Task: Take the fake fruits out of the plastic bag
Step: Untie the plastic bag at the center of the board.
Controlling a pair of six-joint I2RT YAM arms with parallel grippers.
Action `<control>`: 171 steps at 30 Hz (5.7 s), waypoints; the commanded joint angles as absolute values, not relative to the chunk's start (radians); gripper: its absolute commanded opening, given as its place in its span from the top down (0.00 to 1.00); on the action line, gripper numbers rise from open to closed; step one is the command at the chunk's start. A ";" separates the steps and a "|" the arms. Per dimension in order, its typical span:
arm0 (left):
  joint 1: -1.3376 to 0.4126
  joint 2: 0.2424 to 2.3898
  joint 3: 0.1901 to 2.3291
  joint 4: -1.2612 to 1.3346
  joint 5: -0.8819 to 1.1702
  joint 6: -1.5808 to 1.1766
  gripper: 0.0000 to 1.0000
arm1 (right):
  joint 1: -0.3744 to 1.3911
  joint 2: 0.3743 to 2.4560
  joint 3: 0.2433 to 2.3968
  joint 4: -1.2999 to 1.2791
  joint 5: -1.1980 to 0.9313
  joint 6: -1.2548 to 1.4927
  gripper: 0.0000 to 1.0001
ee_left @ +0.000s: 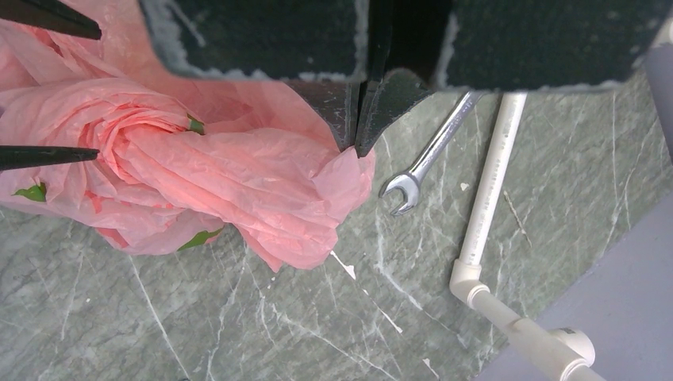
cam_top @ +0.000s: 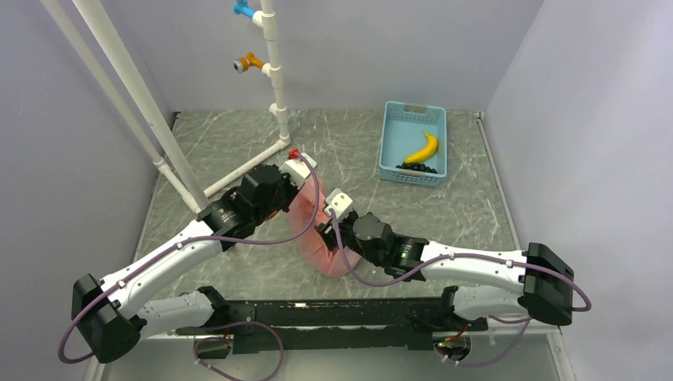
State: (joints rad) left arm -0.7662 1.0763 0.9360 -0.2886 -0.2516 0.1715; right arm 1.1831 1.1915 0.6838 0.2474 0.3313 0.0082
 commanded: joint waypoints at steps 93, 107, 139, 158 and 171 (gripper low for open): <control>-0.822 1.004 0.917 -0.181 -0.508 0.210 1.00 | 1.004 0.866 0.478 0.096 0.397 0.290 1.00; -0.823 0.859 0.832 -0.083 -0.479 0.223 1.00 | 0.946 0.876 0.535 0.105 0.194 0.272 0.98; -0.823 0.852 0.831 -0.084 -0.448 0.225 1.00 | 1.167 1.299 0.965 0.136 0.687 -0.120 0.64; -0.824 0.797 0.810 -0.066 -0.468 0.221 1.00 | 0.916 0.764 0.729 -0.006 0.414 0.240 1.00; -0.821 0.625 0.970 -0.551 -0.171 -0.369 0.34 | 0.913 0.796 0.786 0.032 0.052 0.145 1.00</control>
